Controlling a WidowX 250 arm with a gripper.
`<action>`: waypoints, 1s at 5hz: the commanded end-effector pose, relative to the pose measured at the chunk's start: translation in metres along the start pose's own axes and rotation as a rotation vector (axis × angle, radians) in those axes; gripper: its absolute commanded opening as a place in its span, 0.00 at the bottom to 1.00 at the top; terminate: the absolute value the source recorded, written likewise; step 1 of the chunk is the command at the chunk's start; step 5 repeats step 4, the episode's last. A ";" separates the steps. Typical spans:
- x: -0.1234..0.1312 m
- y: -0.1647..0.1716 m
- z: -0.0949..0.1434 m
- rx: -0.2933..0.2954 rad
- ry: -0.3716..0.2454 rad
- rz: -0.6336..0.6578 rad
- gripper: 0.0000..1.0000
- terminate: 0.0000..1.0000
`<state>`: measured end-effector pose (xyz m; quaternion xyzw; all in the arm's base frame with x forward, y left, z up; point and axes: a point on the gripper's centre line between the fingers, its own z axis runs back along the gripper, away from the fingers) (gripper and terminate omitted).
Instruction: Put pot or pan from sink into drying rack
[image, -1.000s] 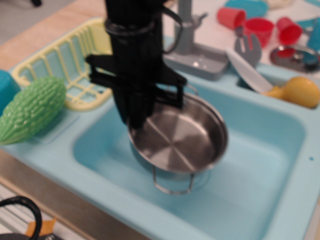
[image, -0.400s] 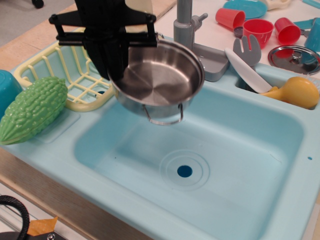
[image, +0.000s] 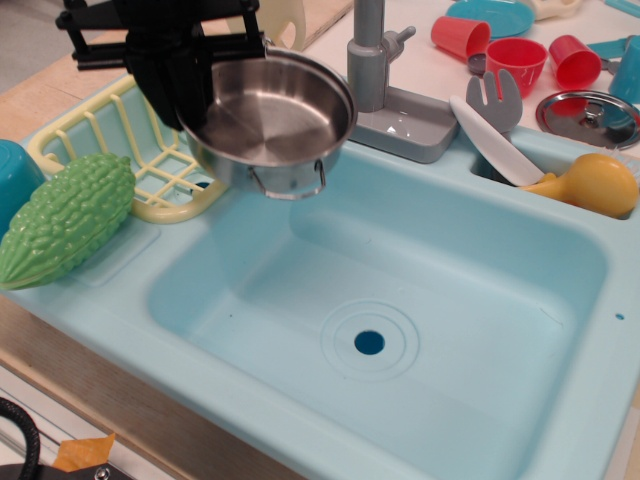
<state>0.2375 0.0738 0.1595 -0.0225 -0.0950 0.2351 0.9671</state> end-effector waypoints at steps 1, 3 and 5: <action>0.031 0.023 0.001 0.004 -0.054 0.009 0.00 0.00; 0.046 0.056 0.001 0.004 -0.087 -0.030 0.00 0.00; 0.052 0.073 0.000 0.009 -0.081 -0.078 0.00 1.00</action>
